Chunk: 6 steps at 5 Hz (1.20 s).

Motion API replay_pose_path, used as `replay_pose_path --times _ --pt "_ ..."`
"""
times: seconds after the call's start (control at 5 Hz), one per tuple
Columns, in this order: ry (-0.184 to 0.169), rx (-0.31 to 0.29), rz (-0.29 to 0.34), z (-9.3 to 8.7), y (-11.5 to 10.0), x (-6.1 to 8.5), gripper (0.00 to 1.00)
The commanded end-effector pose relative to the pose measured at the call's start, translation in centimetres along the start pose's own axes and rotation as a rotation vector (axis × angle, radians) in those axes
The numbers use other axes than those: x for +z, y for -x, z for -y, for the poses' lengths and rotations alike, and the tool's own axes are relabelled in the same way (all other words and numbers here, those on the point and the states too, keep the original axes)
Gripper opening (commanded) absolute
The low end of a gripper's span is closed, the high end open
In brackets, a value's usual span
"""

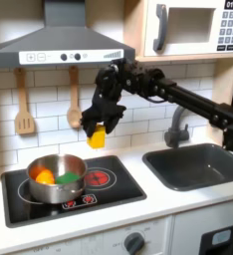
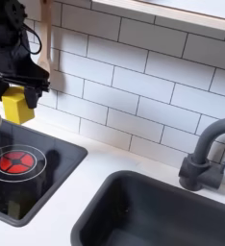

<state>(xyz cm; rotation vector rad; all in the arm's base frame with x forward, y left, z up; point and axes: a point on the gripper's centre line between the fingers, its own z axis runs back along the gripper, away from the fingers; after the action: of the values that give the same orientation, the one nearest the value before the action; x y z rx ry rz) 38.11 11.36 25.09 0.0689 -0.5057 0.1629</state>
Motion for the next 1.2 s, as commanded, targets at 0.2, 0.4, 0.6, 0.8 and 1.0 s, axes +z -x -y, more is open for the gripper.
replay_pose_path --times 0.2,0.4,0.6,0.8,1.0 --pt "-0.06 0.035 0.013 -2.6 0.4 0.3 0.0" --pt "-0.086 0.056 0.009 -3.8 0.5 0.1 0.0" --pt "-0.101 0.079 0.01 -4.7 0.6 -0.1 0.0" --pt "-0.138 0.096 0.016 -5.2 0.6 -0.6 0.0" --pt "-0.141 0.105 0.012 -5.7 0.2 -1.1 0.0"
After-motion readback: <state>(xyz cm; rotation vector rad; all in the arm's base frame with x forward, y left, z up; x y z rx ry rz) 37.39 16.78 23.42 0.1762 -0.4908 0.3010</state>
